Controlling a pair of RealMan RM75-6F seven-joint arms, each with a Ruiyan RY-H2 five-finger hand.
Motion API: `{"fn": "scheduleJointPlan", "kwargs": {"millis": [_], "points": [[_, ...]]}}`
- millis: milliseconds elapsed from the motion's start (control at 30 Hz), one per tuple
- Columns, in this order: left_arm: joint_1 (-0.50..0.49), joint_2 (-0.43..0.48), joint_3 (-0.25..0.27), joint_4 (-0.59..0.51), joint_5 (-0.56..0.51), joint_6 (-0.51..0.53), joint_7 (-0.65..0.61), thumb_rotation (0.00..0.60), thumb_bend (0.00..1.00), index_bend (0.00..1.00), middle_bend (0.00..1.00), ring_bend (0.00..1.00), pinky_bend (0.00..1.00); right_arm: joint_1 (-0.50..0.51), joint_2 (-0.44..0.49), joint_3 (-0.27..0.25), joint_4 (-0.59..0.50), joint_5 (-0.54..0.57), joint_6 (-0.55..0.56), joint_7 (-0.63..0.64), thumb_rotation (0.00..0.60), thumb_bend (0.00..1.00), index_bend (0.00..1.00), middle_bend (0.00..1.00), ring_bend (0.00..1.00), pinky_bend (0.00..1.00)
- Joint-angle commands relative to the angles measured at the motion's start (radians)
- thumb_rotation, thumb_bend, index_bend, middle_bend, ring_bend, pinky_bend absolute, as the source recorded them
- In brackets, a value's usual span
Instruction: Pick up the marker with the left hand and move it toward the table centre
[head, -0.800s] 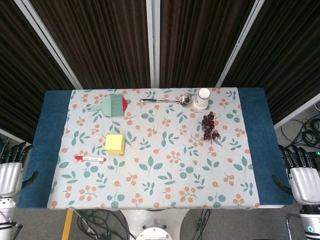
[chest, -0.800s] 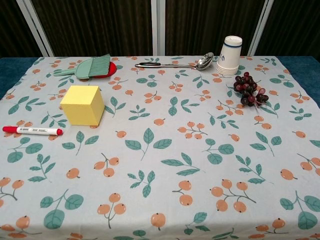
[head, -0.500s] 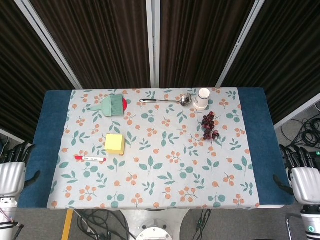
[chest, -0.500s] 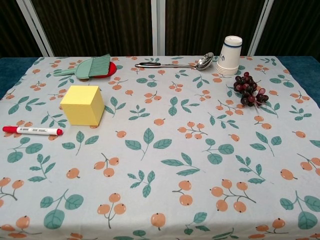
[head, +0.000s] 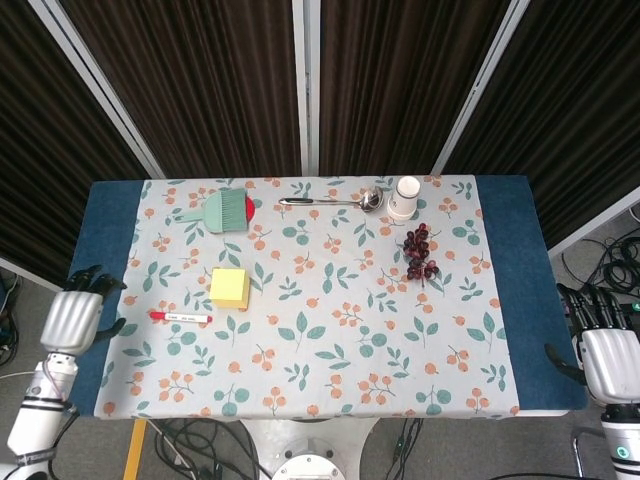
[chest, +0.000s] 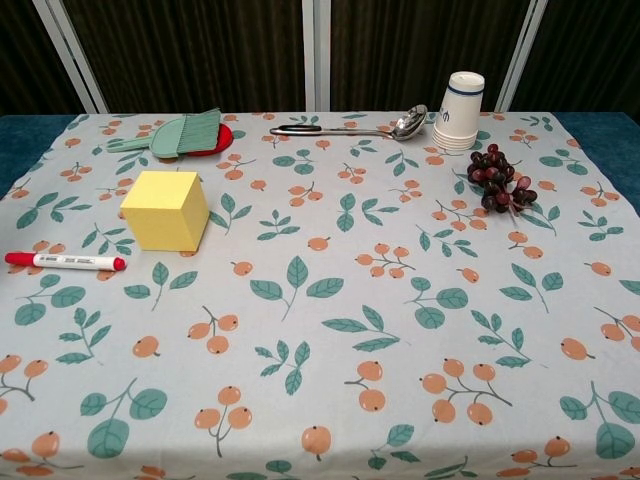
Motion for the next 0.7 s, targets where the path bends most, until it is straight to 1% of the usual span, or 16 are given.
{"fn": "scheduleJointPlan", "kwargs": {"millis": [33,167,333,533,700], "points": [[-0.084,-0.054,-0.015,0.062,-0.027,-0.116,0.017,0.600,0.28,0.42,0.44,0.19,0.20,0.002,0.000,0.001,0.002,0.004,-0.003,0.001,0.600,0.16,0.05,0.14,0.00,0.00],[-0.138,-0.101,-0.014,0.112,-0.052,-0.198,0.040,0.600,0.28,0.45,0.49,0.22,0.20,0.002,0.001,0.002,0.006,0.011,-0.005,0.005,0.600,0.16,0.05,0.14,0.00,0.00],[-0.178,-0.167,-0.005,0.174,-0.095,-0.268,0.070,0.600,0.29,0.48,0.50,0.23,0.20,0.003,0.001,0.003,0.012,0.014,-0.005,0.010,0.600,0.16,0.05,0.14,0.00,0.00],[-0.185,-0.235,-0.001,0.221,-0.161,-0.284,0.125,0.600,0.30,0.49,0.50,0.23,0.20,0.006,-0.003,0.003,0.021,0.017,-0.011,0.019,0.600,0.16,0.05,0.14,0.00,0.00],[-0.180,-0.258,0.008,0.214,-0.196,-0.278,0.160,0.600,0.31,0.50,0.51,0.24,0.20,0.005,-0.004,0.002,0.026,0.019,-0.010,0.024,0.600,0.16,0.05,0.14,0.00,0.00]]}}
